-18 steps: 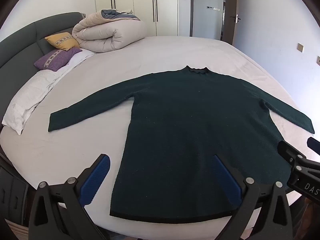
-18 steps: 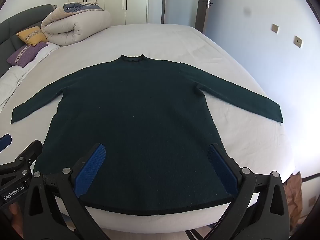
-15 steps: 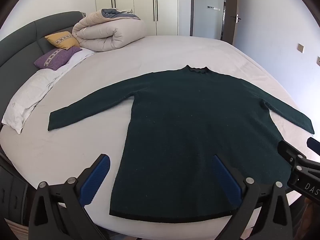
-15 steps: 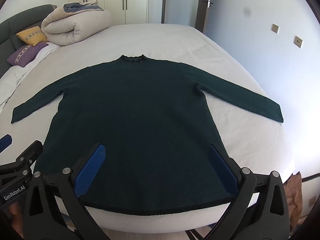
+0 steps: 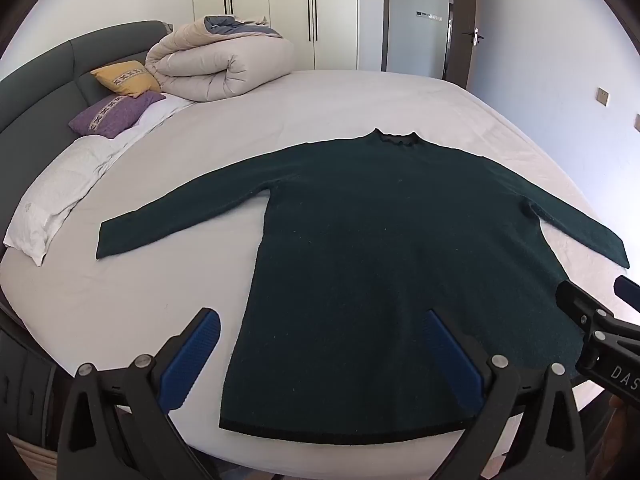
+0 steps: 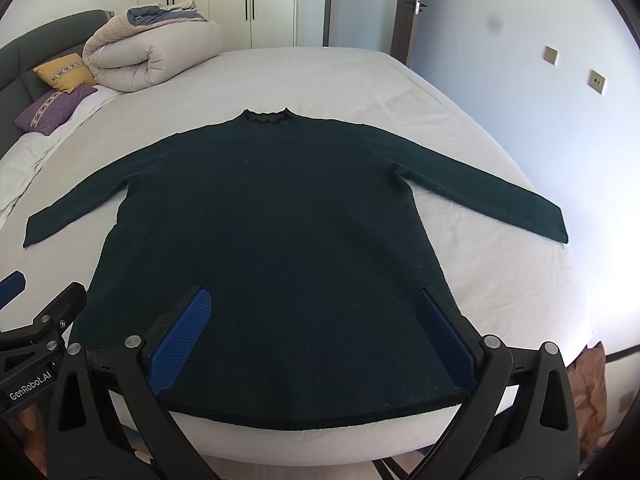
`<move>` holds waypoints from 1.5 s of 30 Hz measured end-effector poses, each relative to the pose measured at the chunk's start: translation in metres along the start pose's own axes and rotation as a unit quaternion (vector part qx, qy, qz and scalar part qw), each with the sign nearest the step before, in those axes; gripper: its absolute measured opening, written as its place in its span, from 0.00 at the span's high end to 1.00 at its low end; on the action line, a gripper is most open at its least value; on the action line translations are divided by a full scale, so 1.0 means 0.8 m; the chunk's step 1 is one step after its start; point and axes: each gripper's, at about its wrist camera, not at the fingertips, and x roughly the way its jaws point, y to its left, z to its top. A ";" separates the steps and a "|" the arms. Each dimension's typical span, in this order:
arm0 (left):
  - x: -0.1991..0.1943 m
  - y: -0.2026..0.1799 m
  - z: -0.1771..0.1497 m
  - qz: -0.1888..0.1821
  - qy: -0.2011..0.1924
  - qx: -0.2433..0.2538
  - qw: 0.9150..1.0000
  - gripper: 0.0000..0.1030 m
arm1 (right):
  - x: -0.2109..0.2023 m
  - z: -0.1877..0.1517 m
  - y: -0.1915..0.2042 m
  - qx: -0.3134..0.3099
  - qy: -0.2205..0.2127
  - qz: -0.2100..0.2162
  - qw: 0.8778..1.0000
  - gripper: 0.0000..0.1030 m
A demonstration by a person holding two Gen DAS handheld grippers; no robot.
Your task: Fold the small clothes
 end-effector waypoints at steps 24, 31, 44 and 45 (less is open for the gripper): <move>-0.001 -0.001 0.000 0.000 0.001 -0.001 1.000 0.00 | -0.004 0.001 0.005 0.000 -0.001 0.000 1.000 0.00; -0.002 0.000 0.000 0.000 0.001 -0.001 1.000 0.00 | -0.005 0.001 0.005 0.000 -0.001 0.000 1.000 0.00; -0.003 -0.001 0.002 0.001 0.001 -0.001 1.000 0.00 | -0.006 0.002 -0.002 -0.001 -0.003 0.002 1.000 0.00; -0.003 -0.001 0.003 0.001 0.001 -0.001 1.000 0.00 | -0.007 0.001 -0.002 -0.002 -0.003 0.001 1.000 0.00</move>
